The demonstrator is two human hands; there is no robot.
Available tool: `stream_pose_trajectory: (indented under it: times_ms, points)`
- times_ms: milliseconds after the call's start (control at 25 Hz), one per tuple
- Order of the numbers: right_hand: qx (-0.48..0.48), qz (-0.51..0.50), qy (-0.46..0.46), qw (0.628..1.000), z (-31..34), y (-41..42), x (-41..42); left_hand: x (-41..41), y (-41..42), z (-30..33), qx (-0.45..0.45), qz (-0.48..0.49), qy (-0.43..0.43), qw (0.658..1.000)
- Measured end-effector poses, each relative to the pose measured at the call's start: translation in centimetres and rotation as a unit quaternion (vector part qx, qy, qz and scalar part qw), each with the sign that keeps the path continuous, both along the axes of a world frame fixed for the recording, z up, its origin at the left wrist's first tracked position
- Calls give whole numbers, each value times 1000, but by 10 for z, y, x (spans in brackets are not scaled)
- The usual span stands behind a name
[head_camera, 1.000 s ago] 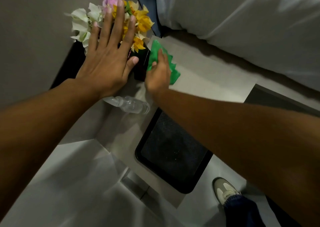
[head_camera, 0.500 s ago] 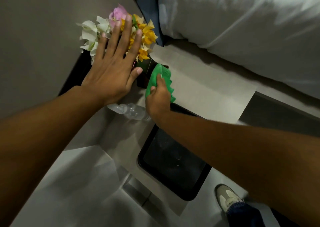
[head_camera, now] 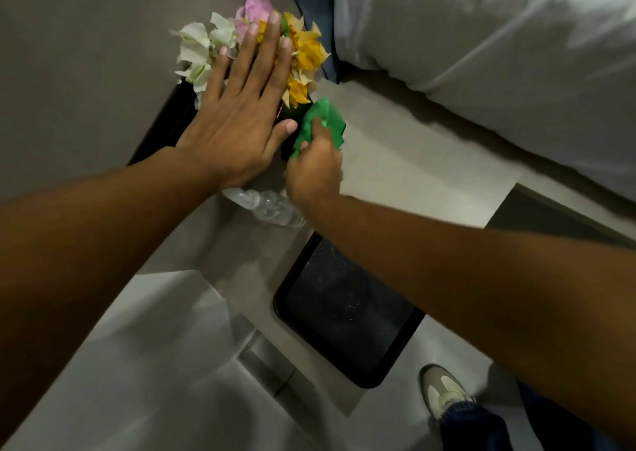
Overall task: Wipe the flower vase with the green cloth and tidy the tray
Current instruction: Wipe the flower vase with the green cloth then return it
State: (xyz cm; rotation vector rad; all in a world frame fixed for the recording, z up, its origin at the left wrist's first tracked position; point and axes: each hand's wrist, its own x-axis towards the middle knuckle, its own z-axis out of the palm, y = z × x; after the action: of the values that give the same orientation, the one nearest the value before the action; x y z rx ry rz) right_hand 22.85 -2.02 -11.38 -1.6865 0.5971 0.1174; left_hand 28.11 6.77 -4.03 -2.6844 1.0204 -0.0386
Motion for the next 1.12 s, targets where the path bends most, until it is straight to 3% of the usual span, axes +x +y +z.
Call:
stream_pose_trajectory:
  times_ms: [160, 400, 480, 560, 640, 680, 720, 800, 880, 960, 1120]
  points:
    - [14, 100, -92, 991, -4, -29, -40, 5, 5, 3, 31, -27, -28, 999]
    - [-95, 278, -227, 929, -6, -92, -103, -11, 1, 15, 81, 4, -53, 995]
    - [-173, 369, -229, 884, -12, -89, -138, -23, -4, 21, 89, 29, -48, 994]
    - [-310, 454, -276, 788, -20, -79, -173, -38, -18, 27, 102, 36, -53, 993]
    - [-375, 520, -301, 706, -28, -63, -197, -52, -22, 36, 102, 44, -79, 991]
    - [-409, 533, -284, 684, -34, -59, -202, -62, -24, 40, 70, 73, -100, 990]
    - [-413, 548, -236, 688, -41, -53, -204, -73, -27, 43, 31, 104, -126, 986]
    - [-370, 621, -87, 685, -51, -40, -208, -103, -28, 46, -38, 181, -172, 968]
    - [-357, 645, -44, 675, -53, -36, -212, -144, -20, 36, -104, 251, -168, 948]
    - [-333, 662, -46, 670, -52, -42, -206, -193, -13, 16, -174, 332, -122, 919]
    - [-220, 715, 37, 663, -37, -52, -173, -301, -24, -40, -244, 520, 48, 817]
